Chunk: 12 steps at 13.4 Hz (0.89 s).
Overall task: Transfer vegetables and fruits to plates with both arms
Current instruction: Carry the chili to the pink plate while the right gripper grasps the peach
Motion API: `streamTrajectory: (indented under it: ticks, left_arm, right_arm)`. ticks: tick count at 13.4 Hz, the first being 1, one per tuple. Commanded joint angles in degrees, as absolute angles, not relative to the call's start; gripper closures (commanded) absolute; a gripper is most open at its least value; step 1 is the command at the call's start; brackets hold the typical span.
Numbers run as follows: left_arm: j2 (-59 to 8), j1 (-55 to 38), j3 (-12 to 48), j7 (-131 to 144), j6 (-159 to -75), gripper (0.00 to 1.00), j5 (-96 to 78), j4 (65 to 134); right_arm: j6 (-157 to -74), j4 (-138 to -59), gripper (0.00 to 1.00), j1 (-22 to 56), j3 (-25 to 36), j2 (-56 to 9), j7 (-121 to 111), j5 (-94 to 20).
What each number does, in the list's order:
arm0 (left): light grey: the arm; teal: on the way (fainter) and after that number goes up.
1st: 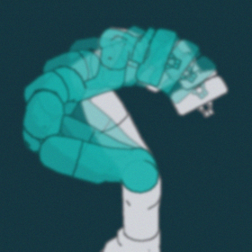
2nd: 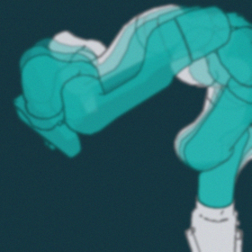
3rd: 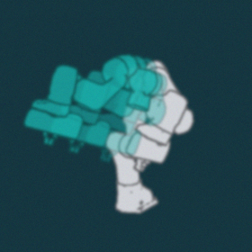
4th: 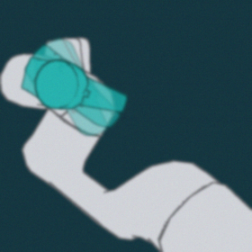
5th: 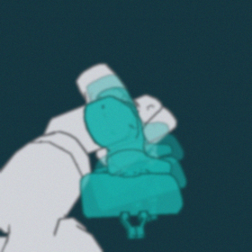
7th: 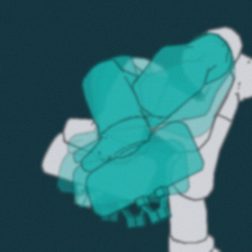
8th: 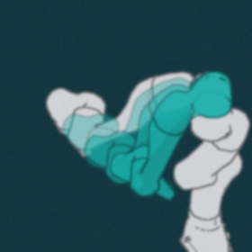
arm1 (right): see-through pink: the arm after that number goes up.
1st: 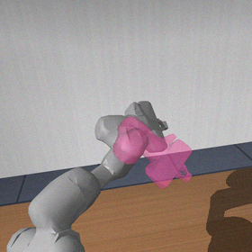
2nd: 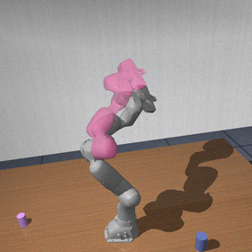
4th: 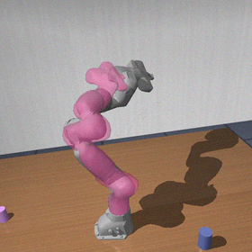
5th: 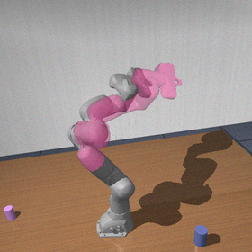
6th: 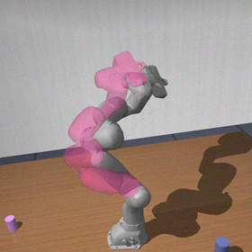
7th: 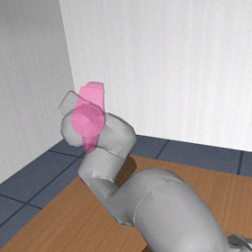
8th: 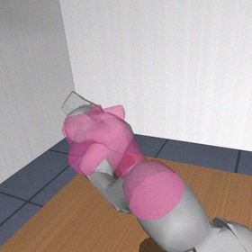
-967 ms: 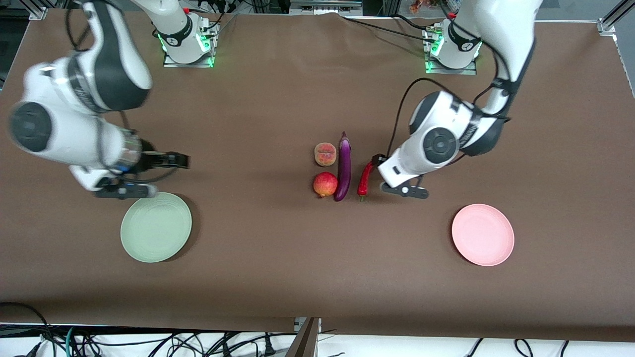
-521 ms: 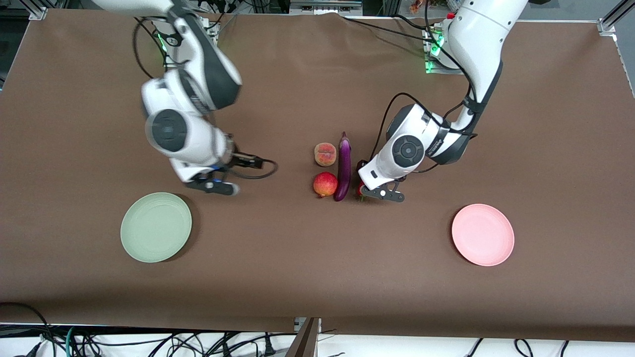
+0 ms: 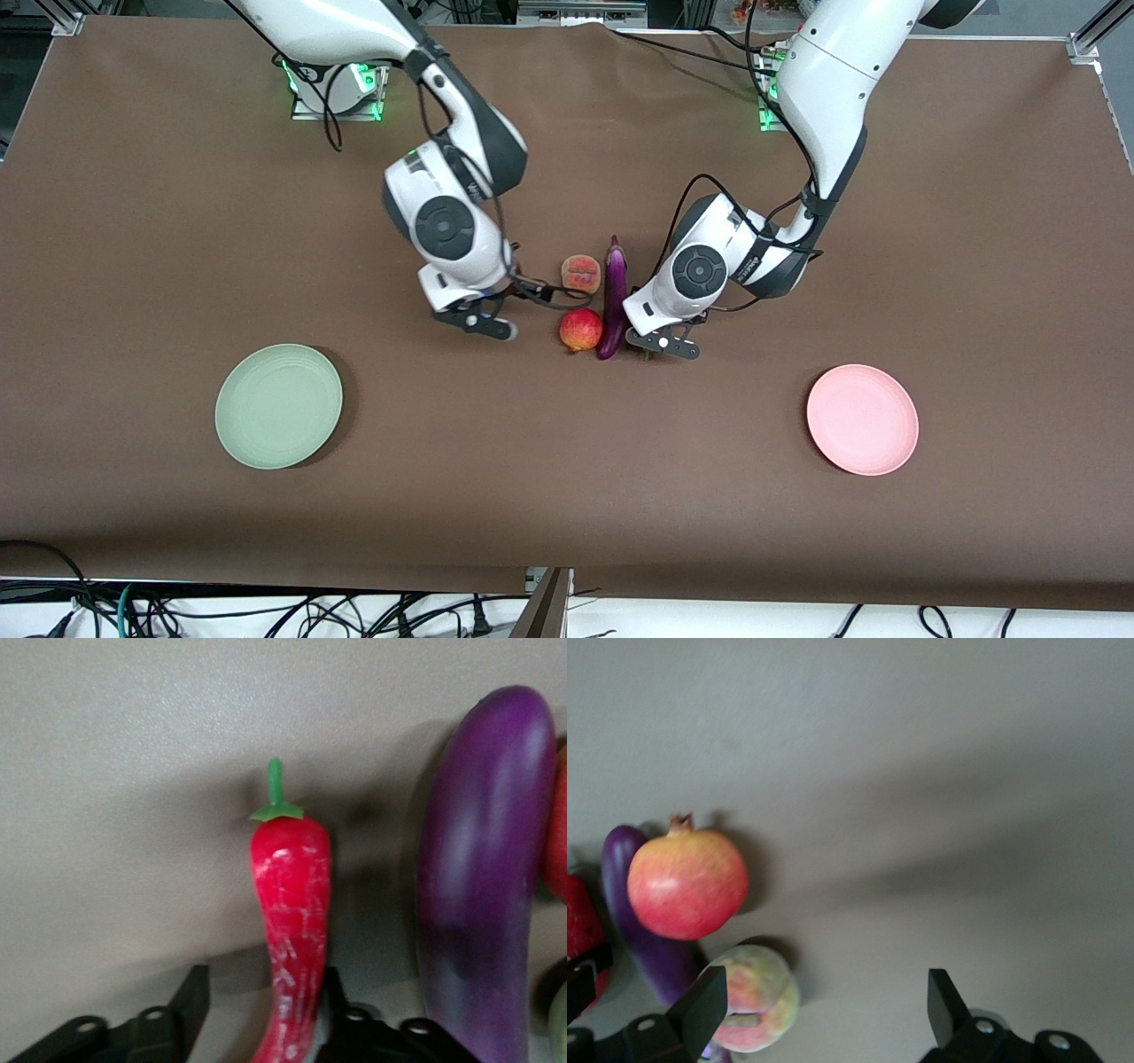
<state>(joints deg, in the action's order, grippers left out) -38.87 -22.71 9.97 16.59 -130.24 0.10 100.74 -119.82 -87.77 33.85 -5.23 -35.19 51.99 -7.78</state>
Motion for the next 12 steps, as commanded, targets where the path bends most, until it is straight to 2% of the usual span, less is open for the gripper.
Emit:
streamTrajectory:
  ticks: [1,6,10,12]
  left_arm:
    - [-38.5,-22.6,9.5,16.5,-129.0,0.89,1.3,100.1]
    - [-33.5,-17.4,8.3,16.5,-120.2,0.93,7.6,98.1]
    - [-32.4,-14.9,8.2,16.2,-108.6,0.92,8.0,88.8]
    - [-33.0,-12.8,7.5,11.0,-106.2,0.92,12.0,85.4]
  right_arm:
    - [-123.3,-87.0,0.0,37.3,-4.7,-37.7,56.3,-8.7]
    - [-126.8,-87.0,0.0,41.7,-4.7,-41.2,60.6,-8.7]
    - [-126.8,-87.0,0.0,43.6,-4.7,-41.3,62.9,-8.7]
    - [-126.7,-87.1,0.0,43.9,-4.7,-41.7,63.0,-8.7]
